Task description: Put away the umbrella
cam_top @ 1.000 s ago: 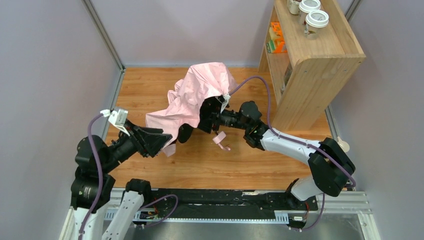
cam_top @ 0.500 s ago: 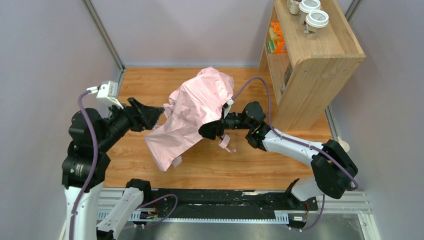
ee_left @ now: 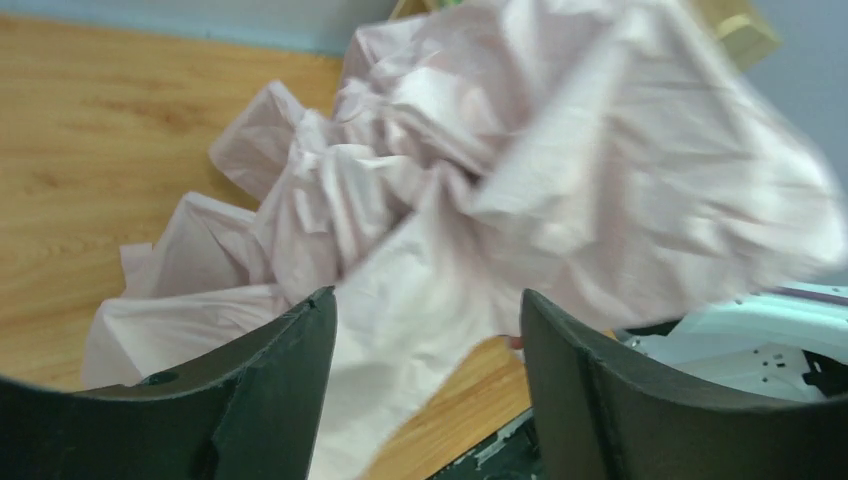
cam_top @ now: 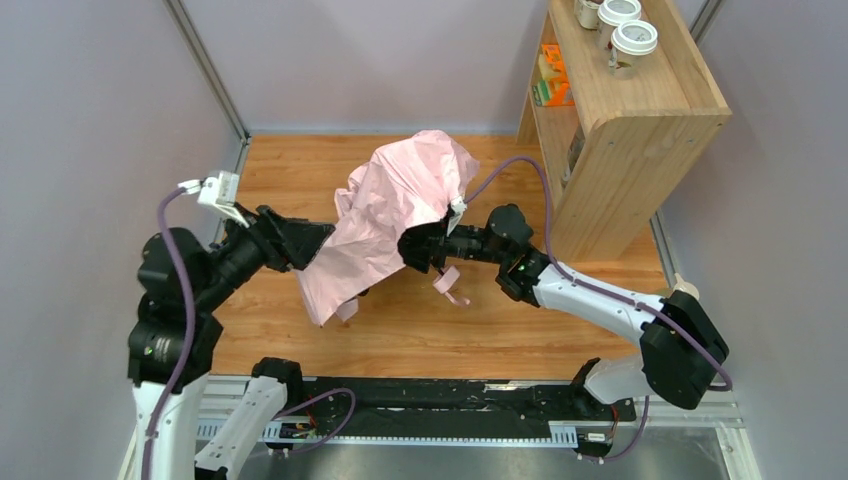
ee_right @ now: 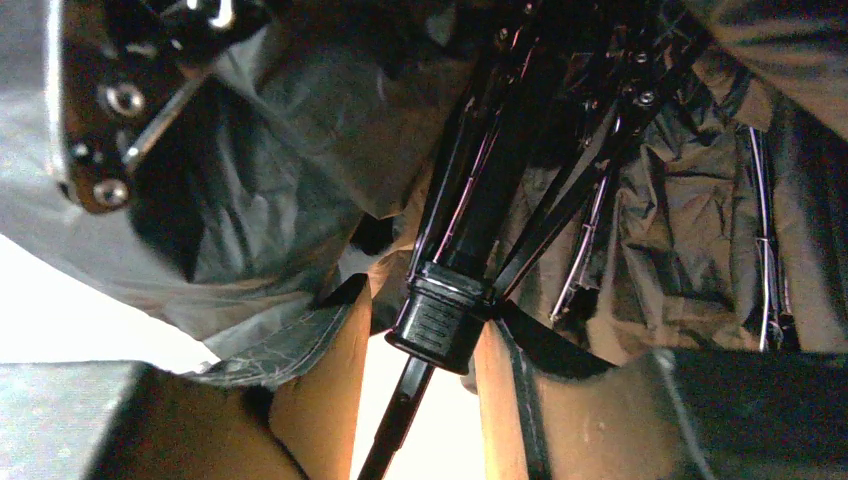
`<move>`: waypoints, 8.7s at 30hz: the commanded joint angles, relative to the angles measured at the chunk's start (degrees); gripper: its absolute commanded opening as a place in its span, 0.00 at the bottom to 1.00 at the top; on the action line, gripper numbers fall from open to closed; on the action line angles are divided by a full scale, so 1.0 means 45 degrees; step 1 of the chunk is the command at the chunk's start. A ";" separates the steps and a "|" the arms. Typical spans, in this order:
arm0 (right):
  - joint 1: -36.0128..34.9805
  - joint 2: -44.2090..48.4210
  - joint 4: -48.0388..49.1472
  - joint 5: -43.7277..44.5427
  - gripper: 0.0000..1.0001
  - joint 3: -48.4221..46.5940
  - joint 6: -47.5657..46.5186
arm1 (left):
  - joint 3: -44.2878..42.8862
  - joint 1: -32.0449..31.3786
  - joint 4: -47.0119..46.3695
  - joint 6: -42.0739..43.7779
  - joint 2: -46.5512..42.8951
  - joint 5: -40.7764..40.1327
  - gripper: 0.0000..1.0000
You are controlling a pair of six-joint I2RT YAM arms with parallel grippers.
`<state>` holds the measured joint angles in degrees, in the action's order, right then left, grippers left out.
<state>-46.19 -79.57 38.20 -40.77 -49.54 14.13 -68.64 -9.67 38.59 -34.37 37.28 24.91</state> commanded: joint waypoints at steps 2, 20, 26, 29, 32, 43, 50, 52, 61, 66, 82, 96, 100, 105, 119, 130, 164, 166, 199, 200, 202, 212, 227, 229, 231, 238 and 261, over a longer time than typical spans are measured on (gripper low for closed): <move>-0.0847 0.0964 -0.2023 0.6746 0.00 -0.0612 -0.4582 | -0.3006 0.0001 0.1600 0.0901 0.0366 0.1083 0.83; -0.2175 -0.0423 -0.1788 1.1795 0.00 -0.1276 -0.6070 | -0.1542 -0.1011 -0.0960 -0.0413 0.2553 0.2339 0.84; -0.2274 -0.0308 -0.1673 1.1934 0.00 -0.1220 -0.5720 | -0.1563 -0.2109 -0.0124 0.0681 0.3318 0.0604 0.45; -0.1806 0.0278 -0.1009 1.0236 0.00 -0.0575 -0.4473 | -0.0571 -0.2109 0.0333 0.0783 0.2366 -0.1156 0.07; -0.1280 0.0708 -0.0600 0.9279 0.00 -0.0185 -0.2428 | 0.1631 -0.2109 -0.0448 0.0062 0.1367 -0.1239 0.00; -0.0242 -0.0401 0.6238 0.2308 0.00 0.0971 0.4202 | 0.3789 -0.1914 -0.1560 0.0273 0.2495 -0.1850 0.00; -0.0223 -0.1146 0.7841 0.0194 0.00 0.0676 0.5259 | 0.3770 -0.1855 -0.3989 -0.0214 0.1915 0.1166 0.00; -0.0087 -0.1010 0.7665 0.0252 0.00 0.0793 0.5064 | 0.3380 -0.1855 -0.2744 0.0175 0.1407 0.0639 0.06; 0.0617 -0.0151 0.4798 0.0682 0.00 0.0462 0.2567 | 0.2190 -0.1855 0.1790 0.2245 -0.2186 -0.0201 0.62; 0.0714 0.0143 0.3954 0.0429 0.00 0.0325 0.1666 | 0.0121 -0.1855 0.2344 0.3087 -0.3088 0.0010 0.63; 0.0422 -0.0598 0.5613 -0.1992 0.00 -0.0690 0.3871 | -0.1566 -0.1855 -0.1520 0.3106 0.3745 0.3289 0.70; 0.0207 -0.0835 0.5441 -0.3010 0.00 -0.0652 0.5121 | 0.0117 -0.1835 -0.3458 0.3243 0.3260 0.4036 0.00; 0.0032 0.0024 0.2537 -0.2054 0.24 -0.0399 0.4674 | 0.0215 -0.1835 -0.3595 0.3574 0.2694 0.3549 0.00; 0.0031 0.2072 -0.3241 0.0032 0.62 -0.0378 0.2840 | -0.0739 -0.1835 -0.2583 0.4783 0.2594 0.3255 0.00; -0.0768 0.2349 -0.1152 0.1632 0.00 0.0888 0.0908 | -0.0274 -0.1835 -0.2251 0.4475 0.2810 0.4526 0.03; -0.0985 0.0184 0.5064 0.6093 0.00 0.1440 -0.2262 | -0.0993 -0.1835 0.2516 0.3751 0.0623 -0.0625 0.70; -0.1414 0.0593 0.1808 0.5916 0.00 0.0170 -0.2399 | -0.5212 -0.1835 0.0781 0.3733 0.2550 0.2445 0.70; -0.1434 0.0612 0.1571 0.6111 0.00 0.0052 -0.2359 | -0.5721 -0.1854 0.0294 0.2953 0.3899 0.3540 0.70; -0.1063 0.0339 0.0770 0.4820 0.00 -0.0359 -0.0934 | -0.3243 -0.7499 -0.0567 1.4163 0.5311 -0.2995 0.14; -0.0966 0.0242 0.0712 0.4977 0.00 -0.0378 -0.0759 | -0.3204 -0.7538 -0.0761 1.3717 0.4962 -0.2996 0.10; -0.0732 0.0046 0.0944 0.5076 0.00 -0.0359 -0.0175 | -0.2893 -0.7558 -0.1131 1.3092 0.4164 -0.2453 0.01; -0.0282 -0.0618 0.2096 0.4824 0.00 -0.0515 0.1468 | -0.0356 -0.7538 -0.1445 0.8992 0.0957 0.0479 0.00; -0.0281 -0.0501 0.1924 0.3534 0.00 -0.0670 0.1567 | -0.3572 -0.7558 0.0717 1.1026 0.3351 -0.2156 0.74; -0.0281 -0.0598 0.1766 0.3456 0.00 -0.0846 0.1567 | -0.3985 -0.7558 0.0975 1.2531 0.4037 -0.1787 0.74; -0.0281 -0.0657 0.1766 0.3319 0.00 -0.0983 0.1606 | -0.3655 -0.7558 0.1150 1.4326 0.4332 -0.1047 0.75; -0.0281 -0.0678 0.1669 0.2909 0.00 -0.1257 0.1587 | -0.2893 -0.7577 0.0219 1.6464 0.4920 -0.2484 0.71; -0.0223 -0.0677 0.1395 0.3063 0.00 -0.1199 0.1410 | -0.1601 -0.7577 -0.2931 1.6567 0.4355 -0.4502 0.17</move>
<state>-47.53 -83.50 39.70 -28.05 -52.16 21.19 -75.02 -43.75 30.74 41.98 58.98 5.34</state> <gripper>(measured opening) 0.215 0.318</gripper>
